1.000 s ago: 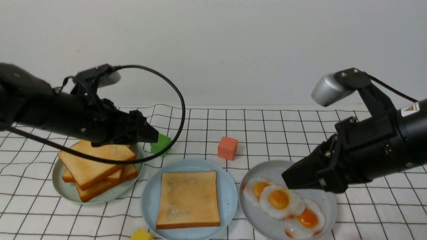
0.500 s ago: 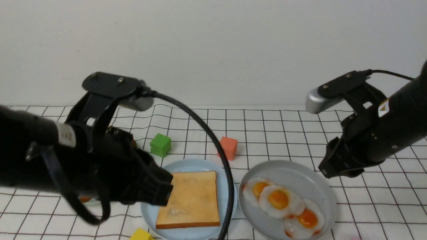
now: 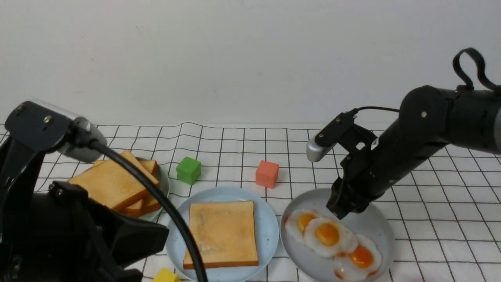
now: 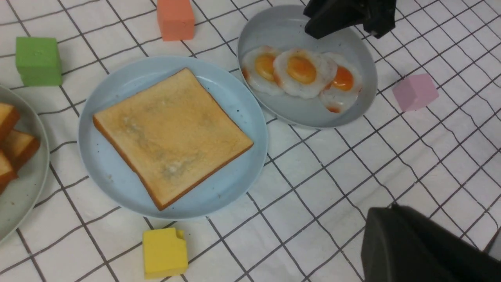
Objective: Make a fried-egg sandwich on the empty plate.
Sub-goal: Use the right arm to grab a fried egg
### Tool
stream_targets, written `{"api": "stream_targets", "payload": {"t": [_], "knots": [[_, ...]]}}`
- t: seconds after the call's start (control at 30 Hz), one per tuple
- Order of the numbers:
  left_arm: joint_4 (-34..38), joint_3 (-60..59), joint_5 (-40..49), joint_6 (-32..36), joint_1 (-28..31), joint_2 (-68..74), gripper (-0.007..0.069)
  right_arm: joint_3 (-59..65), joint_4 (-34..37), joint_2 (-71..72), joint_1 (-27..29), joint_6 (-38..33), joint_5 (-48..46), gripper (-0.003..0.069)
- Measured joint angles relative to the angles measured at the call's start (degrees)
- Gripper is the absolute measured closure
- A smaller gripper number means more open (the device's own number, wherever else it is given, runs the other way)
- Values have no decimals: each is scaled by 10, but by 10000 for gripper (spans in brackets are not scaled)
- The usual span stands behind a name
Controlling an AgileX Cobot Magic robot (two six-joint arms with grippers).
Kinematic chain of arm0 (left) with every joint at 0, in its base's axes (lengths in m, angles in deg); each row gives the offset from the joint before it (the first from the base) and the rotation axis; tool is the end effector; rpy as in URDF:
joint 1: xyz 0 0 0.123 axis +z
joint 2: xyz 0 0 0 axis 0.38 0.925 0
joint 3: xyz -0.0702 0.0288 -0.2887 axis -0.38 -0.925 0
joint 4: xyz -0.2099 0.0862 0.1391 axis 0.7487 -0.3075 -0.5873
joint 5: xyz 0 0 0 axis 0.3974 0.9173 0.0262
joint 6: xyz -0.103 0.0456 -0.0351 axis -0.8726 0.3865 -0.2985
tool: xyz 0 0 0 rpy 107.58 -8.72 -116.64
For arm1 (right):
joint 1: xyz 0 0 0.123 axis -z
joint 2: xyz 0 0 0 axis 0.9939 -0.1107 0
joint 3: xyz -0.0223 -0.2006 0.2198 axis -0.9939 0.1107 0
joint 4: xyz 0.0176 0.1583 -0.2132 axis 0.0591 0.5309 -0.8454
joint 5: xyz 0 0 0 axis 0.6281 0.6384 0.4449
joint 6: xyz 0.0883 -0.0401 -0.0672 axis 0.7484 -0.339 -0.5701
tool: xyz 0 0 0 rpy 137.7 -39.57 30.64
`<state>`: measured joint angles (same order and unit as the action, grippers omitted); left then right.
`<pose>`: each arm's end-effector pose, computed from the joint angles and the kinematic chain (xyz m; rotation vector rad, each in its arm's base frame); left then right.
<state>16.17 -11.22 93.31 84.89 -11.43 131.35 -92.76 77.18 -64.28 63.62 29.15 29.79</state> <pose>0.1451 -0.1254 0.3283 0.6097 2.1926 -0.6199 0.3631 0.1610 0.1828 -1.1337 2.4735 0.2824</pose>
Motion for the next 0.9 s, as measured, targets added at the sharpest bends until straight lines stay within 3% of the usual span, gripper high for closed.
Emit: {"api": "stream_targets", "payload": {"t": [0.8, 0.9], "knots": [[-10, -1, 24, -9, 0, 1, 638, -11, -11, -77, 1, -37, 27, 418], [-10, -1, 24, -13, 0, 1, 638, -14, -7, -80, 1, -39, 18, 446]]}}
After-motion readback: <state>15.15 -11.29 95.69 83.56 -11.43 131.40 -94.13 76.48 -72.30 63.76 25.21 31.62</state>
